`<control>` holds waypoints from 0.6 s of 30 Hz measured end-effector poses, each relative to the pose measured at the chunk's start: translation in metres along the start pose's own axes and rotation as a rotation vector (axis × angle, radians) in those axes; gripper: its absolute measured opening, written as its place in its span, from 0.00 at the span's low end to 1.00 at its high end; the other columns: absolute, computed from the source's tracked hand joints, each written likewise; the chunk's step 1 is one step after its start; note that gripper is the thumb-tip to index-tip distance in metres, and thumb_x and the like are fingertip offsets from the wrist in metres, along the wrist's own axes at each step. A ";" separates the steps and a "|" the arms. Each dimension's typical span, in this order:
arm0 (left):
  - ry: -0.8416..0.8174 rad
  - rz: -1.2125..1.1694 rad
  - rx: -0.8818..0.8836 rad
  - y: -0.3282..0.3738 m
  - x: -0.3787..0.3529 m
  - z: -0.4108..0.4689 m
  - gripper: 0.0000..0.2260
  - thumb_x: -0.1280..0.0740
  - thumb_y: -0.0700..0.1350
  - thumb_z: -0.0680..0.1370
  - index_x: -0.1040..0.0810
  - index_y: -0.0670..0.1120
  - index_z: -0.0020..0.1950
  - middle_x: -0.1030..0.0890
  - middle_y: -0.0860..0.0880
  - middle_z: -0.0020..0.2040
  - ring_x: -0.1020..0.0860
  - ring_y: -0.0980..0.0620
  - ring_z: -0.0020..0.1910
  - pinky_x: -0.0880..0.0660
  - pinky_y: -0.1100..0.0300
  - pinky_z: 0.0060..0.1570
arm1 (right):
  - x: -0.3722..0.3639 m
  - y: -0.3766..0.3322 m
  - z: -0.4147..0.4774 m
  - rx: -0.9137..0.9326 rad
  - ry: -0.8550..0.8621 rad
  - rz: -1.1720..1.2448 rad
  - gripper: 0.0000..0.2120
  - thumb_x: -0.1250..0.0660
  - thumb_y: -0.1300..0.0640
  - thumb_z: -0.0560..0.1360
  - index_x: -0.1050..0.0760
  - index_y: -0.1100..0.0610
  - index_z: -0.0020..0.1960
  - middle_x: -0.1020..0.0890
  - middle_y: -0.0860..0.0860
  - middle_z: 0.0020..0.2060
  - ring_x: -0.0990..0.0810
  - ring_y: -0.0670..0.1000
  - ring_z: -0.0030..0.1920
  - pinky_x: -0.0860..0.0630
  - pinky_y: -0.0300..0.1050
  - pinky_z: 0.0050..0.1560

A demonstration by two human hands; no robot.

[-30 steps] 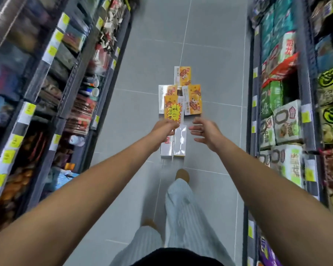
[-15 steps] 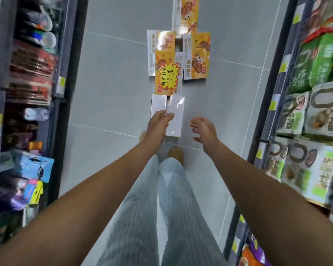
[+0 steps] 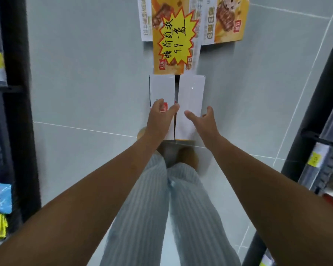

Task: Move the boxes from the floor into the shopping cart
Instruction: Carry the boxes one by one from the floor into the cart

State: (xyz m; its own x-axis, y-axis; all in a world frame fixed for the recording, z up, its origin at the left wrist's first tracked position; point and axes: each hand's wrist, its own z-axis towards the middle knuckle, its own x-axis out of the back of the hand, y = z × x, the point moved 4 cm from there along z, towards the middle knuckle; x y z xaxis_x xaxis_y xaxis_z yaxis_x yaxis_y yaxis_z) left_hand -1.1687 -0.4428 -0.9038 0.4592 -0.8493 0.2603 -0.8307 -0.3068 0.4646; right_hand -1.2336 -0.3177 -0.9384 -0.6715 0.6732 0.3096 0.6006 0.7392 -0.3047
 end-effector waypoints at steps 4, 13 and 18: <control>0.087 0.058 -0.041 -0.021 0.002 0.036 0.29 0.34 0.52 0.78 0.39 0.45 0.75 0.35 0.47 0.74 0.34 0.48 0.72 0.35 0.57 0.68 | -0.027 0.012 0.039 0.011 0.078 -0.134 0.52 0.28 0.41 0.71 0.58 0.55 0.79 0.48 0.57 0.78 0.46 0.60 0.77 0.44 0.57 0.74; -0.063 0.022 -0.016 -0.042 -0.012 0.064 0.28 0.34 0.50 0.78 0.39 0.43 0.75 0.33 0.45 0.72 0.33 0.47 0.70 0.34 0.51 0.70 | -0.052 0.028 0.080 -0.035 0.229 -0.256 0.60 0.25 0.38 0.65 0.63 0.53 0.78 0.50 0.57 0.77 0.43 0.61 0.75 0.40 0.60 0.72; -0.118 0.086 -0.011 -0.041 -0.011 0.066 0.29 0.35 0.52 0.78 0.40 0.44 0.76 0.34 0.45 0.72 0.33 0.47 0.70 0.34 0.54 0.69 | -0.042 0.026 0.082 0.016 0.183 -0.287 0.54 0.26 0.40 0.68 0.58 0.56 0.78 0.45 0.57 0.75 0.40 0.60 0.74 0.36 0.54 0.70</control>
State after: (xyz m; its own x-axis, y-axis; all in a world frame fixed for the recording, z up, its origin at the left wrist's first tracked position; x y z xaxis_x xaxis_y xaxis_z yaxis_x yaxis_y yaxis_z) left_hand -1.1603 -0.4493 -0.9813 0.3456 -0.9172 0.1981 -0.8614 -0.2263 0.4547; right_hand -1.2255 -0.3284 -1.0333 -0.7223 0.4308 0.5409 0.3901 0.8997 -0.1957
